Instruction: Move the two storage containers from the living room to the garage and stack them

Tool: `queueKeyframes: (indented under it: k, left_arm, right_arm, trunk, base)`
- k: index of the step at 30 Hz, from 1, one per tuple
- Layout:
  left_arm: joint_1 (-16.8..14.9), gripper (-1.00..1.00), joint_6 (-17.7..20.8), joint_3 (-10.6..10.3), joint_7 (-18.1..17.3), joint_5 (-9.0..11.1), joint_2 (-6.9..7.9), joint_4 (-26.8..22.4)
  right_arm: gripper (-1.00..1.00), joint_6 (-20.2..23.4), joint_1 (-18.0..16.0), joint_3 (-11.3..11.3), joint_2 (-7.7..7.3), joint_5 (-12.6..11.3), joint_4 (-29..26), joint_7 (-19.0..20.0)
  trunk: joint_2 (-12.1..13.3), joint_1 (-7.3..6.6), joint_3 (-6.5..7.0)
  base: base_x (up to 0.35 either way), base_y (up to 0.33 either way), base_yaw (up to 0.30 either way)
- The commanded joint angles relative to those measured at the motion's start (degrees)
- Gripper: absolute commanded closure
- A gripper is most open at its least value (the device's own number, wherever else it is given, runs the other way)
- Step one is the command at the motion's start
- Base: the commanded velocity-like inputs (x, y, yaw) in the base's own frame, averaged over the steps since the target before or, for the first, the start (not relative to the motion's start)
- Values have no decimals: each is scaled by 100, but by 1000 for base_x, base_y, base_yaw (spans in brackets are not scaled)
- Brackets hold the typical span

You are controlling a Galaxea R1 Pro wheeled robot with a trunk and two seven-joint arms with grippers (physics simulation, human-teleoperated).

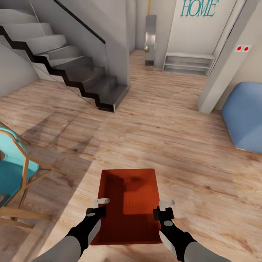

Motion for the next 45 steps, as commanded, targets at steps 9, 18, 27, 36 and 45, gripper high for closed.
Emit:
queueKeyframes:
  k: [9, 18, 27, 36, 45]
  left_arm:
    - [1, 100, 51, 17, 111, -138, -2, -27]
    - [1, 100, 51, 17, 112, -138, 1, -27]
    - [1, 100, 51, 17, 111, -138, -4, -29]
    - [1, 100, 51, 17, 111, -138, -4, -29]
    - [1, 100, 51, 17, 113, -138, -6, -27]
  right_arm:
    - [100, -2, -9, -90, -4, -176, 22, -45]
    - [100, -1, -6, -91, 6, -182, 22, -45]
    - [100, -1, -7, -94, 6, -179, 22, -43]
    - [100, -1, -9, -89, 6, -176, 22, -37]
    - [100, -1, -7, -87, 6, -176, 20, -36]
  trunk:
    - [-9, 6, -4]
    - [-9, 6, -3]
    - [-9, 6, -3]
    - [-9, 6, -3]
    - [-9, 6, -3]
  base:
    - [287, 213, -85]
    - [287, 213, -283]
    - [287, 213, -289]
    - [287, 213, -289]
    - [287, 213, -142]
